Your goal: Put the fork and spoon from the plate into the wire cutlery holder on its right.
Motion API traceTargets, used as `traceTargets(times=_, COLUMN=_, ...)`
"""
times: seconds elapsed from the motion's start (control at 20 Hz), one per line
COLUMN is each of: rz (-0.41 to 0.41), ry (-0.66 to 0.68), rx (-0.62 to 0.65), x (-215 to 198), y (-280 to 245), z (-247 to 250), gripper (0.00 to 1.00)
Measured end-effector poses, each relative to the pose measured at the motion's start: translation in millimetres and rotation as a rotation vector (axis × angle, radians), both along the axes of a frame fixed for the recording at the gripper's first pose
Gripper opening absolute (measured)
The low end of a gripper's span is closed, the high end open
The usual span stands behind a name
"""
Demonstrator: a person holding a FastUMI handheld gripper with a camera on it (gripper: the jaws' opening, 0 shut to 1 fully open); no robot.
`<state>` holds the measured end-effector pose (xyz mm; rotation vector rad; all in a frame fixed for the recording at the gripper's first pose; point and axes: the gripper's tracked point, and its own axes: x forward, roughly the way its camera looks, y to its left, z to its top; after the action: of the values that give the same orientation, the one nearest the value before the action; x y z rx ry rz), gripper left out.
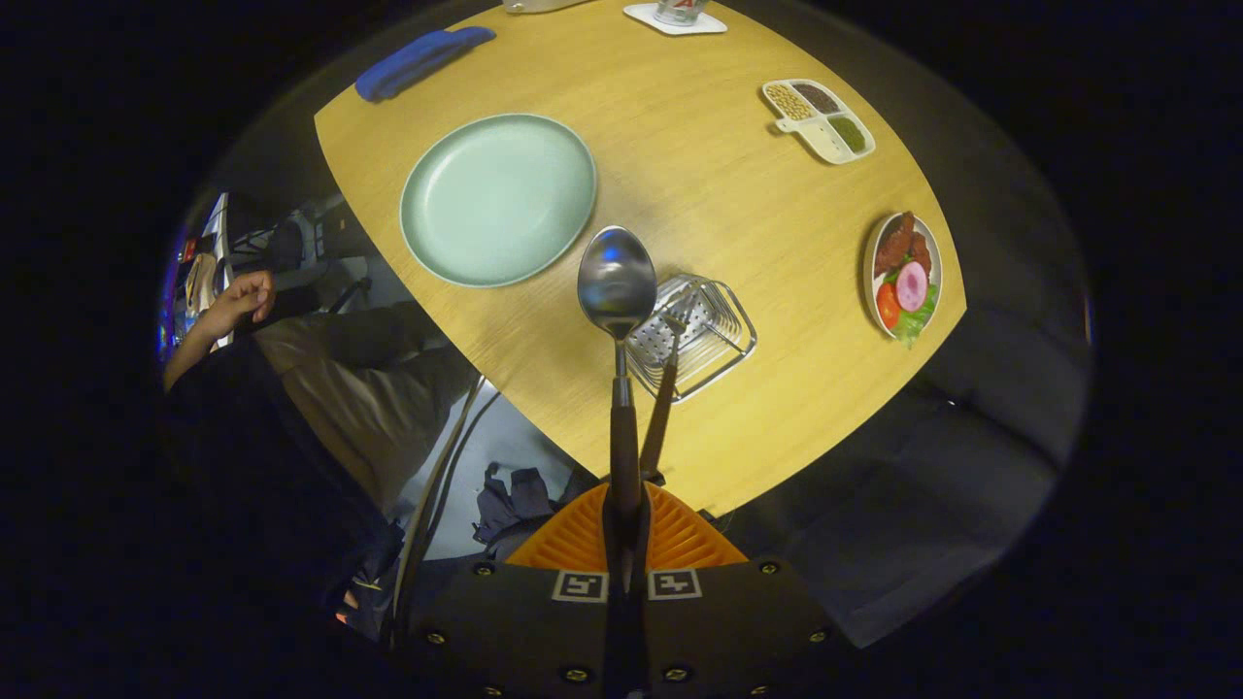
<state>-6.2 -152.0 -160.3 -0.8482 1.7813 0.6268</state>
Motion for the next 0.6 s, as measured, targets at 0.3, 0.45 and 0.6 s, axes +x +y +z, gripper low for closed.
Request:
traceTargets(times=0.3, rz=-0.048, ry=0.047, rx=-0.056, x=10, y=-34, z=-8, gripper=0.01)
traceTargets(times=0.45, rz=-0.048, ry=0.078, rx=-0.096, x=17, y=-45, z=-18, gripper=0.01)
traceTargets(times=0.6, rz=-0.046, ry=0.121, rx=-0.134, x=12, y=-52, z=-29, gripper=0.01)
